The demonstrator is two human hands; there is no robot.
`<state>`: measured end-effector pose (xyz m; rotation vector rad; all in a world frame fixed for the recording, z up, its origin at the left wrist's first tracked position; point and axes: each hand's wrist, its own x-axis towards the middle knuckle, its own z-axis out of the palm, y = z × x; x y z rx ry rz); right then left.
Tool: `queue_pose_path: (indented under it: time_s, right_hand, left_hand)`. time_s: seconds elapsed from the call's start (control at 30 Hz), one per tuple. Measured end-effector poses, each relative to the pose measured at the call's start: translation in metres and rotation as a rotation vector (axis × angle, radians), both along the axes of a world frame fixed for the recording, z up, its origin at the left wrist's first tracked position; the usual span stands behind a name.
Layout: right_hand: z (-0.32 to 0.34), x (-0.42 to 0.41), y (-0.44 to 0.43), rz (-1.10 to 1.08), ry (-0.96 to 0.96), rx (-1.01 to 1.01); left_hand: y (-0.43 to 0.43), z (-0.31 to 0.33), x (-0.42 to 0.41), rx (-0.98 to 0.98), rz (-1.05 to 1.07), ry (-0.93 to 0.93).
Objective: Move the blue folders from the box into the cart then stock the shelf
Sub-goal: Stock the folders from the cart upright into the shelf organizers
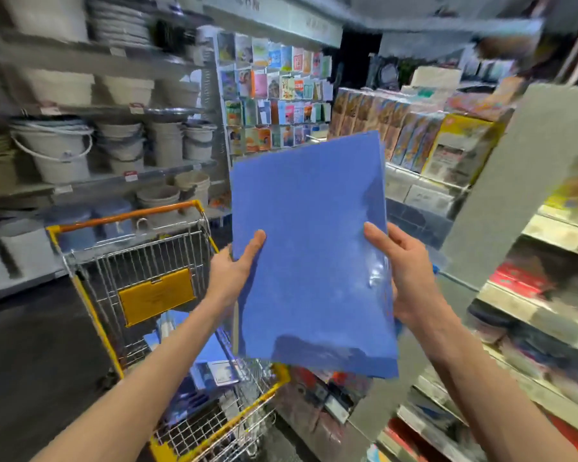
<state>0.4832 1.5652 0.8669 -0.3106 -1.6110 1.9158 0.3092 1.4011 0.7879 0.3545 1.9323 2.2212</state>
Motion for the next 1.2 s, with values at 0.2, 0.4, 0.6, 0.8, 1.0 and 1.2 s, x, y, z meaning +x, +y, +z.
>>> queue_pose_path:
  time_s: [0.2, 0.4, 0.6, 0.8, 1.0, 1.2]
  right_hand:
    - [0.065, 0.12, 0.06, -0.084, 0.156, 0.21]
    - [0.115, 0.233, 0.117, -0.116, 0.19, 0.372]
    - [0.173, 0.326, 0.163, -0.386, 0.284, 0.442]
    - [0.221, 0.39, 0.195, -0.617, 0.351, 0.514]
    - [0.266, 0.426, 0.218, -0.998, 0.423, 0.667]
    - [0.302, 0.45, 0.253, -1.338, 0.411, 0.783]
  left_hand:
    - [0.08, 0.084, 0.099, 0.249, -0.125, 0.124]
    - [0.158, 0.165, 0.195, 0.363, -0.215, 0.195]
    - [0.234, 0.234, 0.28, 0.415, -0.401, 0.233]
    - [0.292, 0.299, 0.329, 0.281, -0.203, 0.611]
    - [0.346, 0.341, 0.365, 0.253, -0.178, 0.975]
    - [0.409, 0.361, 0.39, 0.155, -0.128, 1.182]
